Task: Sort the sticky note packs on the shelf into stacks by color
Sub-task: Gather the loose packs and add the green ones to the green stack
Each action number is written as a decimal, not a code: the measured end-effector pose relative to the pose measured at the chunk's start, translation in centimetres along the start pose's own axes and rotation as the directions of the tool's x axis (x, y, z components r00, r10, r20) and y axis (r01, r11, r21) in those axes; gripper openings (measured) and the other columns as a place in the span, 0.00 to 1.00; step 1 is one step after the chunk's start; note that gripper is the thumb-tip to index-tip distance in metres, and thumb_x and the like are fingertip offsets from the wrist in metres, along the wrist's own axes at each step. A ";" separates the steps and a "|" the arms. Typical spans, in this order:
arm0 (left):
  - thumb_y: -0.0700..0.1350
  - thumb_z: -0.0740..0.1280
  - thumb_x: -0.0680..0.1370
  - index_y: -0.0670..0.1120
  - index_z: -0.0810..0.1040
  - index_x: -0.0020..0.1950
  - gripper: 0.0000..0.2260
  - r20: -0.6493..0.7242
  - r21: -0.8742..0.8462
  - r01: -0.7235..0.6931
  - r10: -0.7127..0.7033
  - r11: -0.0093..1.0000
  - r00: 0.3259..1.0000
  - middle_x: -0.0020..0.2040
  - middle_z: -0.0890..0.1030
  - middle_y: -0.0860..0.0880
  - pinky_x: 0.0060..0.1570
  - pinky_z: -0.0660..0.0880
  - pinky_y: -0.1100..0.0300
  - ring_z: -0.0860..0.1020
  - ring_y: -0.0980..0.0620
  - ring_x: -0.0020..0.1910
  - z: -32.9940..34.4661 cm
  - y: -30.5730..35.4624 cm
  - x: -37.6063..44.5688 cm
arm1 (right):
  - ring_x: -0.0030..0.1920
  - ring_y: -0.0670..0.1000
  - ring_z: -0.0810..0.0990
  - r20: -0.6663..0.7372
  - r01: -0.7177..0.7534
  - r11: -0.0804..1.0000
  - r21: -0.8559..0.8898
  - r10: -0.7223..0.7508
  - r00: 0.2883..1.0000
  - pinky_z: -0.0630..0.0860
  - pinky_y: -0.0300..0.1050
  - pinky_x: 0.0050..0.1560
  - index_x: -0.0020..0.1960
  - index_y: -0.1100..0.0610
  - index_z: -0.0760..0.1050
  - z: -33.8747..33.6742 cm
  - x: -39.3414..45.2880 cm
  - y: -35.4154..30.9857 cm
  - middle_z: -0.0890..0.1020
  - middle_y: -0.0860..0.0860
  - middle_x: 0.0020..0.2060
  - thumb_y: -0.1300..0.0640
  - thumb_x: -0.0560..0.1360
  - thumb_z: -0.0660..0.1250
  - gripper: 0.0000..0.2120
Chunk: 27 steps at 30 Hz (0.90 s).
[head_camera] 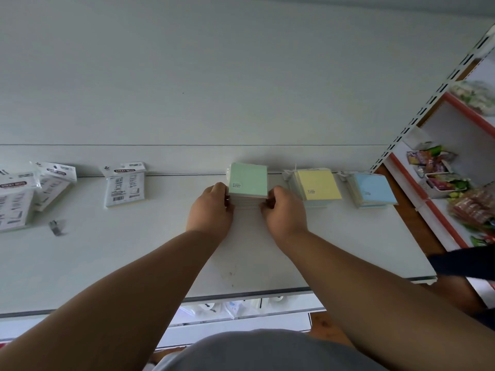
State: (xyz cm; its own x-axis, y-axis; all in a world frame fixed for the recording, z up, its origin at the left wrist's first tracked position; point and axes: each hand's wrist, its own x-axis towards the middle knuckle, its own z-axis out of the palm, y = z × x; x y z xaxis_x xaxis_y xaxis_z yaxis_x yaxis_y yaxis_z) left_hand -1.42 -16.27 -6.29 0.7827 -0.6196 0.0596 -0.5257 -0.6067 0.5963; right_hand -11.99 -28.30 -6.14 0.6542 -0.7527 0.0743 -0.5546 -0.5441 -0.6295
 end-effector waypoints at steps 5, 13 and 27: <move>0.41 0.65 0.75 0.46 0.74 0.55 0.10 0.027 -0.033 0.017 -0.016 0.999 1.000 0.53 0.79 0.48 0.43 0.69 0.60 0.78 0.49 0.47 -0.1 -0.3 0.2 | 0.43 0.53 0.79 0.016 -0.033 0.999 0.020 0.033 0.999 0.72 0.43 0.38 0.49 0.56 0.76 -0.5 0.0 -0.3 0.81 0.50 0.43 0.51 0.73 0.67 0.10; 0.51 0.66 0.78 0.54 0.70 0.71 0.22 -0.024 -0.166 -0.026 0.023 0.986 0.999 0.61 0.78 0.53 0.49 0.71 0.64 0.78 0.56 0.53 -0.6 0.5 -0.4 | 0.55 0.49 0.79 0.037 0.166 0.975 0.147 -0.173 0.984 0.79 0.50 0.52 0.63 0.51 0.72 -0.4 0.4 -0.5 0.81 0.49 0.54 0.51 0.77 0.63 0.15; 0.51 0.54 0.82 0.55 0.66 0.72 0.18 0.226 -0.512 0.232 -0.131 0.827 0.965 0.59 0.78 0.50 0.56 0.72 0.53 0.75 0.47 0.57 -0.2 2.3 0.4 | 0.44 0.51 0.77 0.157 -0.044 0.961 0.273 0.000 0.988 0.71 0.44 0.41 0.56 0.55 0.71 -1.1 1.0 -2.2 0.79 0.50 0.46 0.53 0.81 0.55 0.09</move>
State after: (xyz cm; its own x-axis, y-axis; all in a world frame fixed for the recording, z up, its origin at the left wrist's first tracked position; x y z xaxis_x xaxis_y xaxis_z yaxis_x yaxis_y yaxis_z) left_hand -2.25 -17.79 -4.75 0.7490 -0.6312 -0.2016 -0.0825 -0.3907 0.9168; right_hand -10.64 -28.27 -3.79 0.7266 -0.6854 -0.0481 -0.4213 -0.3892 -0.8191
